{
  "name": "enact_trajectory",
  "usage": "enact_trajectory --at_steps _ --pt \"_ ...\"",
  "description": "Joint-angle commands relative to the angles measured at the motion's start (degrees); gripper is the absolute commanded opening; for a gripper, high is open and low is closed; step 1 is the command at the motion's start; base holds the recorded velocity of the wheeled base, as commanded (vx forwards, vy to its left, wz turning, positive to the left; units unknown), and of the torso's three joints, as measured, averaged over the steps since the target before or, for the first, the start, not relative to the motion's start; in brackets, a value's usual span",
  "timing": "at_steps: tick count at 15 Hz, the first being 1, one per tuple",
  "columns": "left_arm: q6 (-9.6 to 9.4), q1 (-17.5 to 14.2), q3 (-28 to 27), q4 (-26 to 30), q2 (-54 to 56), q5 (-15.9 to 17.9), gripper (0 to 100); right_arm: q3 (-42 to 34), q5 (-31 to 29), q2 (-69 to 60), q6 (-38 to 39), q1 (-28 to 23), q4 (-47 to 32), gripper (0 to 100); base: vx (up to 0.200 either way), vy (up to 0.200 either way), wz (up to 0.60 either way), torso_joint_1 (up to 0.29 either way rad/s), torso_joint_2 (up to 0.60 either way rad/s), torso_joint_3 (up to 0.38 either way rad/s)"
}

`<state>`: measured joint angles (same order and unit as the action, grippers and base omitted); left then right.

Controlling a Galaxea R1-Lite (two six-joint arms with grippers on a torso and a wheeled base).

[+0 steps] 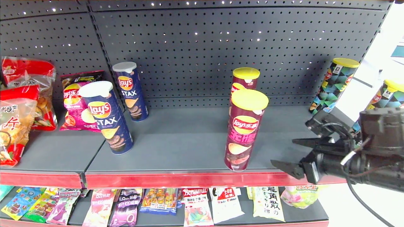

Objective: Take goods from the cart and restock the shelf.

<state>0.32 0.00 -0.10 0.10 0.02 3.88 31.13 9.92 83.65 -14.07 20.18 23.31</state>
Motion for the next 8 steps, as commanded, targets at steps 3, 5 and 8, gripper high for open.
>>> enact_trajectory --at_steps 3,5,8 --pt "0.03 0.0 0.0 0.0 0.0 0.0 100 -15.1 0.1 -18.6 0.3 -3.8 0.0 100 0.0 0.0 0.0 0.0 0.0 0.0" --pt "0.03 0.0 0.0 0.0 0.0 0.0 100 -20.0 0.2 -23.9 0.0 -4.4 0.0 100 0.0 0.0 0.0 0.0 0.0 0.0" --pt "0.03 0.0 0.0 0.0 0.0 0.0 100 -25.1 0.3 -30.0 -0.6 -5.1 -0.1 100 0.0 0.0 0.0 0.0 0.0 0.0"
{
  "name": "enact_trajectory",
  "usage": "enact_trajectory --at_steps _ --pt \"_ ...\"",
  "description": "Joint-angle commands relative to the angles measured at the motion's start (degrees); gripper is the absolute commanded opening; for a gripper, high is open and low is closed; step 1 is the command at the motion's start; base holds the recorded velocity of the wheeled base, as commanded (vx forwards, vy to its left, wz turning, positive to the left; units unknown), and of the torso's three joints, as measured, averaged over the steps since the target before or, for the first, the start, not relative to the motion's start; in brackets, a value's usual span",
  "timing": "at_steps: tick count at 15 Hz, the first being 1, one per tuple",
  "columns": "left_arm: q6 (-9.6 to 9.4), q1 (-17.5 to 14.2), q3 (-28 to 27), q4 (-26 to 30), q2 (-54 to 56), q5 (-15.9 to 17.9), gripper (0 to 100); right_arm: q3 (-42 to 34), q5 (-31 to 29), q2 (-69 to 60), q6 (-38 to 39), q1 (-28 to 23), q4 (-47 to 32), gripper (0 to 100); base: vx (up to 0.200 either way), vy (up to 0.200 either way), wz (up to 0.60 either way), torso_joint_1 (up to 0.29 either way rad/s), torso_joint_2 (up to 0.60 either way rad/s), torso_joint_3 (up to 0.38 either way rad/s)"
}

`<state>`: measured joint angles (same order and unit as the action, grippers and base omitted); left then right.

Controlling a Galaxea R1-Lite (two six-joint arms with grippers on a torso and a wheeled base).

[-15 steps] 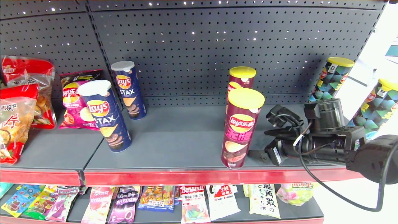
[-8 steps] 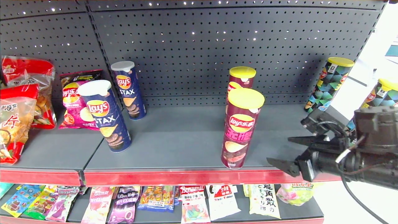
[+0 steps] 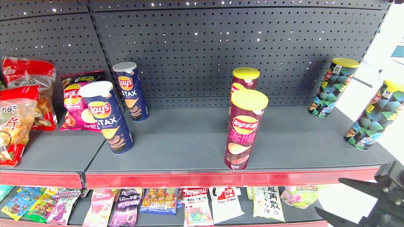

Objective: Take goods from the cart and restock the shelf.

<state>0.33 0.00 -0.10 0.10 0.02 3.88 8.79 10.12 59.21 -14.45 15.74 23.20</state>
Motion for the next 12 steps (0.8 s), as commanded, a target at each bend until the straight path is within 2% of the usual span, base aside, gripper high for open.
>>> enact_trajectory --at_steps 1,3,5,8,10,12 --pt "0.02 0.0 0.0 0.0 0.0 0.0 100 -6.2 1.1 -10.3 -1.3 -4.1 -0.1 100 0.0 0.0 0.0 0.0 0.0 0.0" --pt "0.02 0.0 0.0 0.0 0.0 0.0 100 -8.6 4.1 -18.8 -1.7 -10.5 -3.5 100 0.0 0.0 0.0 0.0 0.0 0.0" --pt "0.02 0.0 0.0 0.0 0.0 0.0 100 -8.6 4.1 -26.9 -1.0 -15.3 -8.3 100 0.0 0.0 0.0 0.0 0.0 0.0" --pt "0.02 0.0 0.0 0.0 0.0 0.0 100 -8.8 2.7 -41.7 6.7 -19.3 -15.2 100 0.0 0.0 0.0 0.0 0.0 0.0" --pt "0.02 0.0 0.0 0.0 0.0 0.0 100 -8.7 -1.5 -48.8 8.5 -19.3 -19.6 100 0.0 0.0 0.0 0.0 0.0 0.0" --pt "0.02 0.0 0.0 0.0 0.0 0.0 100 -8.7 -9.9 -54.0 13.7 -19.7 -23.9 100 0.0 0.0 0.0 0.0 0.0 0.0"
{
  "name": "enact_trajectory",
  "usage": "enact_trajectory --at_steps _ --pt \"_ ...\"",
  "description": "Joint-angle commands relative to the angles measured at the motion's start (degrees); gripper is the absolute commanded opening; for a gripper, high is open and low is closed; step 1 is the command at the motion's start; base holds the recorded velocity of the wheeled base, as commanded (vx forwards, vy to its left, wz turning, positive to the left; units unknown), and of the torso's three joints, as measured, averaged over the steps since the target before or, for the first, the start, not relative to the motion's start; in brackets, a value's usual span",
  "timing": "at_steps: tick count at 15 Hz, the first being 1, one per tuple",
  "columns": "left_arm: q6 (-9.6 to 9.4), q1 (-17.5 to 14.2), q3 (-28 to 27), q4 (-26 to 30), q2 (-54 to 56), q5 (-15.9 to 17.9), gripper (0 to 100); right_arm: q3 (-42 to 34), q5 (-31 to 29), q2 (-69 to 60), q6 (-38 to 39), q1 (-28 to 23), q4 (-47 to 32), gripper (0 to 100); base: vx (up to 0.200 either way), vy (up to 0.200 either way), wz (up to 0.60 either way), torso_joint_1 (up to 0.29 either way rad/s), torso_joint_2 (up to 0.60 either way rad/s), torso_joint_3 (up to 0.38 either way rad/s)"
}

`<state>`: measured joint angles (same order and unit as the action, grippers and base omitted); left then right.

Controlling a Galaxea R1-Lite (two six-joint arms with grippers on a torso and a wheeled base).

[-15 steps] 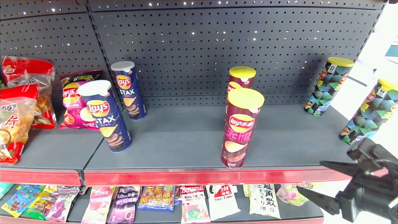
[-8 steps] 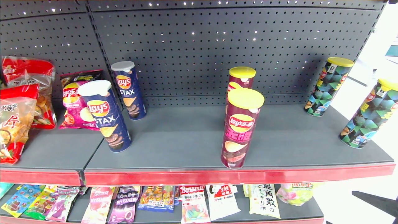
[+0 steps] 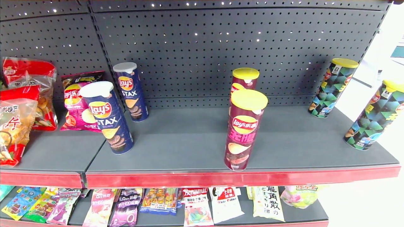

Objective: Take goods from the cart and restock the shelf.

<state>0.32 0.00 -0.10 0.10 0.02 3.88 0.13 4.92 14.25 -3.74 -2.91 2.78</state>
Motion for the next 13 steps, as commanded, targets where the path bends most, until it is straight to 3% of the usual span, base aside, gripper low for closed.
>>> enact_trajectory --at_steps 1,13 --pt "0.03 0.0 0.0 0.0 0.0 0.0 100 0.0 -7.1 -8.9 4.9 -1.0 -2.9 100 0.0 0.0 0.0 0.0 0.0 0.0" --pt "0.03 0.0 0.0 0.0 0.0 0.0 100 -0.1 -6.1 -8.9 3.7 -1.0 -2.9 100 0.0 0.0 0.0 0.0 0.0 0.0"
